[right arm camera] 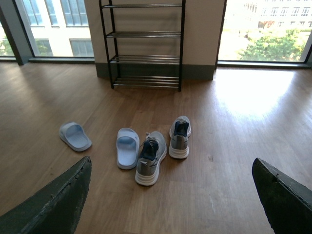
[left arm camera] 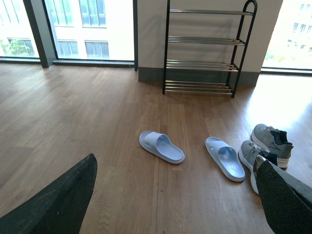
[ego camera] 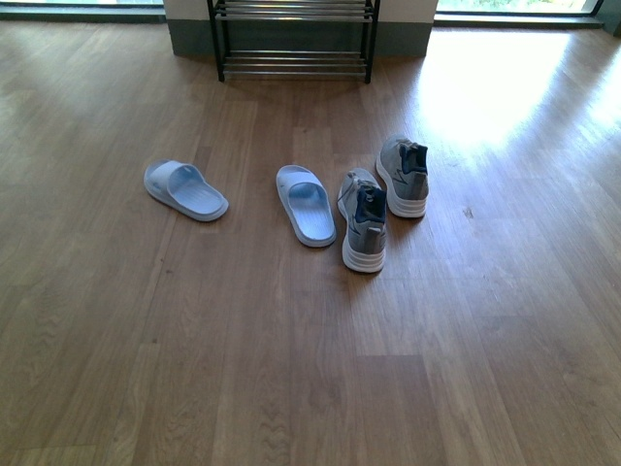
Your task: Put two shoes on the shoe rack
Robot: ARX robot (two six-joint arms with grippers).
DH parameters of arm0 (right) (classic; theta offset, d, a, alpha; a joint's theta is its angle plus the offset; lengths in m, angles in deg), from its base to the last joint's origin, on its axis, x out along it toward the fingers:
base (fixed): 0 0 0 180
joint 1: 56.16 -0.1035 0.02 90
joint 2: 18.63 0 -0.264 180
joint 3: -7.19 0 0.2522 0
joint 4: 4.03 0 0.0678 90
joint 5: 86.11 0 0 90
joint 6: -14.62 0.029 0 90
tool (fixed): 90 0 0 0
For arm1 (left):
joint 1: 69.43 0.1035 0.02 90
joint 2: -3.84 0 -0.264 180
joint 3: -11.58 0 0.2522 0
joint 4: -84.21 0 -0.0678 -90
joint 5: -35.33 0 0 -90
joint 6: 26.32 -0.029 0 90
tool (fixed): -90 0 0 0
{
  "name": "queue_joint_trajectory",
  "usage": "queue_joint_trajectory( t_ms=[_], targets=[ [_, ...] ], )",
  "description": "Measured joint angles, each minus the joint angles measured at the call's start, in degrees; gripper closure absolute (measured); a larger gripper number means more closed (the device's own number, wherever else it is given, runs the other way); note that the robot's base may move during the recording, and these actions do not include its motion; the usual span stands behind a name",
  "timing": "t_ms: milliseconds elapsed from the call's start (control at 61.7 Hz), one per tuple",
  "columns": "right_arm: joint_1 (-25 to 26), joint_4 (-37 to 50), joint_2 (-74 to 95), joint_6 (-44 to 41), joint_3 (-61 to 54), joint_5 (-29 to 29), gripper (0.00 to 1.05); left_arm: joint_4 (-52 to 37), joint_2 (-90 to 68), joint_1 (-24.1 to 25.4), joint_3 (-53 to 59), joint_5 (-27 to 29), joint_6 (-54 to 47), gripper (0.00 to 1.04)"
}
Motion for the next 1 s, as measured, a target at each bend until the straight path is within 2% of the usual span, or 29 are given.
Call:
queue_joint_trajectory(
  t_ms=[1005],
  targets=[
    [0.00, 0.00, 0.00, 0.00, 0.00, 0.00, 0.09, 0.00, 0.00, 0.00, 0.00, 0.00, 0.00, 0.09]
  ],
)
